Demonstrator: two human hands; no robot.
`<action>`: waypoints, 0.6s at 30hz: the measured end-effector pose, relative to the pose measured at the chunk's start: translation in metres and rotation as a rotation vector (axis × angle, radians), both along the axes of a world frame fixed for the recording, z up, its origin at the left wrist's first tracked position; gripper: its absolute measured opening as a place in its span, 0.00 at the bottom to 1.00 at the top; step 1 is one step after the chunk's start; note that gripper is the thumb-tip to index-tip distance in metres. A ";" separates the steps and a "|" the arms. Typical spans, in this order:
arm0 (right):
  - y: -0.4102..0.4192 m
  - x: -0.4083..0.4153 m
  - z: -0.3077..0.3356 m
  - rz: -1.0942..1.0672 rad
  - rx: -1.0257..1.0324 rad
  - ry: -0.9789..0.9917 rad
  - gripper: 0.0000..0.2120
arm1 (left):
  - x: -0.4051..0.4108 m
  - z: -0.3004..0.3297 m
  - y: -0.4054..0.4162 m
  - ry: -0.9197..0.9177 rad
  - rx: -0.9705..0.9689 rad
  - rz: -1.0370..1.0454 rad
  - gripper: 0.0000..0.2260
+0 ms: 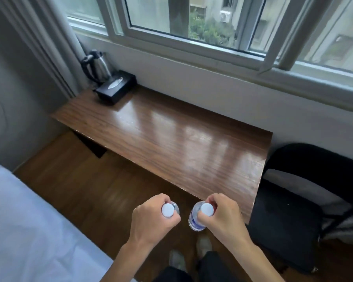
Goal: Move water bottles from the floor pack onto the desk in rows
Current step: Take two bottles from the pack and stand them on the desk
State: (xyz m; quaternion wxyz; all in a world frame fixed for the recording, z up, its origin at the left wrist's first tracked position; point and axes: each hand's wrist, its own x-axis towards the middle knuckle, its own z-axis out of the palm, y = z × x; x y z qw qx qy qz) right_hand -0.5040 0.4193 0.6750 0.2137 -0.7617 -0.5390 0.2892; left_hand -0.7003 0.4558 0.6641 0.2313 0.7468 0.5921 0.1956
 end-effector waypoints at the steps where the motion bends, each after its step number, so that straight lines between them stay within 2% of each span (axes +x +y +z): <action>1: 0.011 -0.010 0.000 0.024 -0.007 -0.001 0.12 | -0.010 0.000 0.006 -0.005 -0.004 0.024 0.11; 8: 0.096 -0.073 0.001 0.212 -0.038 0.033 0.09 | -0.071 -0.003 0.054 0.030 -0.032 0.208 0.11; 18: 0.235 -0.164 -0.002 0.402 -0.054 0.060 0.11 | -0.156 -0.002 0.157 0.110 0.010 0.333 0.15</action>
